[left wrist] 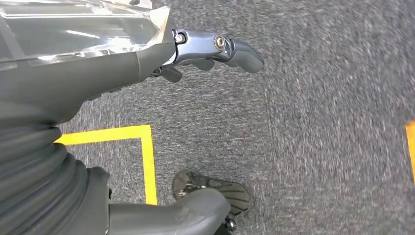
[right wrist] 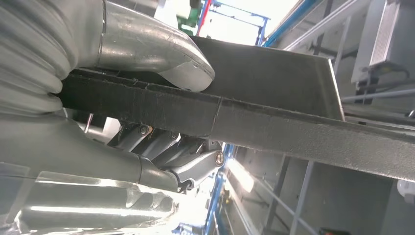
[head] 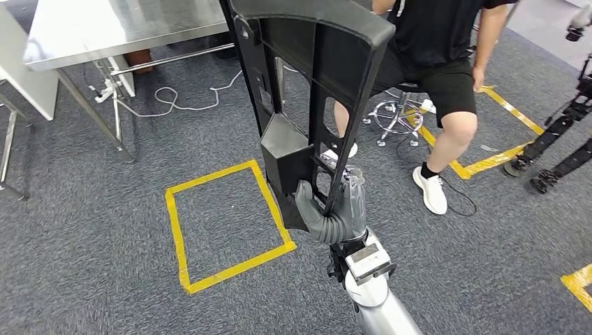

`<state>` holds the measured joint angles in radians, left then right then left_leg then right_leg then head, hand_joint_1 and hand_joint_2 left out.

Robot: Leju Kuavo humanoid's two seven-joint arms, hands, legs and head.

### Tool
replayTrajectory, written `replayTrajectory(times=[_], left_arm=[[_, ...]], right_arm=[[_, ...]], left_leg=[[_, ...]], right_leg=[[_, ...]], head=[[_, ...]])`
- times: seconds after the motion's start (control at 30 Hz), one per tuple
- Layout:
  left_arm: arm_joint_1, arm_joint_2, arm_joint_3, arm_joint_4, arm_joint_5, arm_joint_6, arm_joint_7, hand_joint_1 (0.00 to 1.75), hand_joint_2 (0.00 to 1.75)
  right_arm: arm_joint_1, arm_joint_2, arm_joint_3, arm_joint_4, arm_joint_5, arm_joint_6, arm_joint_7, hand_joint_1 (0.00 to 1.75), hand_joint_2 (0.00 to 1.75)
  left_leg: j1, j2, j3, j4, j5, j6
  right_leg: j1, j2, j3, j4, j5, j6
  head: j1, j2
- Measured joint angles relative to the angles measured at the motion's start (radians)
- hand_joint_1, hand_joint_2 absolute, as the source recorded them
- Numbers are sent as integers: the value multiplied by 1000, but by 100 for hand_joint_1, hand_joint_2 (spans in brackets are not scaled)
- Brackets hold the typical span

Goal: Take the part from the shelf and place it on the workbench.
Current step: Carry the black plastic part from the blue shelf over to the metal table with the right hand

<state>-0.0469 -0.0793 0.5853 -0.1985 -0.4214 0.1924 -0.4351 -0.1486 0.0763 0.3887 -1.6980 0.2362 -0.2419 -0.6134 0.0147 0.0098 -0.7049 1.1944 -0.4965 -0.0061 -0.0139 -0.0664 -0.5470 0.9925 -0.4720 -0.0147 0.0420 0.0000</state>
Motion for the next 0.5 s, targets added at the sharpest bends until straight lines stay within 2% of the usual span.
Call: replayTrajectory(times=[0.07,0.1,0.13,0.2,0.23,0.27,0.33,0.4,0.43,0.47,0.5], left_arm=[[-1,2,1,0,-1,2,1,0,175],[-3,2,1,0,-2,2,1,0,175],[-4,2,1,0,-3,3,1,0,175],[-4,3,2,0,-4,4,2,0,175],[-3,2,2,0,-5,5,1,0,175],[-3,2,3,0,-5,5,1,0,175],[-5,0,4,0,-6,5,1,0,175],[-6,0,5,0,-7,5,1,0,175],[-6,0,5,0,-8,5,2,0,175],[-5,-1,5,0,-10,6,2,0,175],[-4,-2,5,0,-10,6,3,0,175]], right_arm=[[-1,0,0,0,-4,0,-2,175,175],[-2,-1,0,0,-4,0,-4,175,175],[-2,-1,0,0,-4,0,-5,175,175],[-2,0,0,0,-4,0,-6,175,175],[-2,0,1,0,-4,0,-6,175,175],[-3,0,1,0,-5,0,-7,175,175],[-2,-3,1,1,-6,0,-8,175,175],[2,-7,1,4,-7,0,-9,175,175],[4,-8,1,6,-7,0,-8,175,175],[4,-9,1,7,-8,0,-7,175,175],[3,-10,1,7,-10,-1,-4,175,175]], left_leg=[[-5,39,75,-140,54,11],[-9,53,96,-178,64,17],[-13,57,102,-191,64,22],[-14,34,104,-195,66,32],[-12,22,109,-203,70,37],[-8,11,116,-211,74,43],[-5,-13,125,-219,79,50],[-4,-41,124,-218,78,52],[-5,-54,124,-218,78,52],[-5,-67,124,-216,77,51],[-4,-77,125,-215,75,49]], right_leg=[[6,-19,8,0,-7,7],[9,-27,12,0,-11,11],[11,-34,14,-1,-14,16],[14,-50,19,-3,-19,27],[14,-42,20,4,-26,31],[14,-22,13,26,-39,33],[9,34,-35,134,-88,28],[6,57,-105,261,-131,25],[5,60,-124,286,-132,30],[4,61,-123,269,-114,38],[2,62,-105,220,-86,47]], head=[[1,0],[1,0],[2,0],[2,0],[3,0],[4,0],[6,0],[8,0],[8,0],[8,0],[8,0]])
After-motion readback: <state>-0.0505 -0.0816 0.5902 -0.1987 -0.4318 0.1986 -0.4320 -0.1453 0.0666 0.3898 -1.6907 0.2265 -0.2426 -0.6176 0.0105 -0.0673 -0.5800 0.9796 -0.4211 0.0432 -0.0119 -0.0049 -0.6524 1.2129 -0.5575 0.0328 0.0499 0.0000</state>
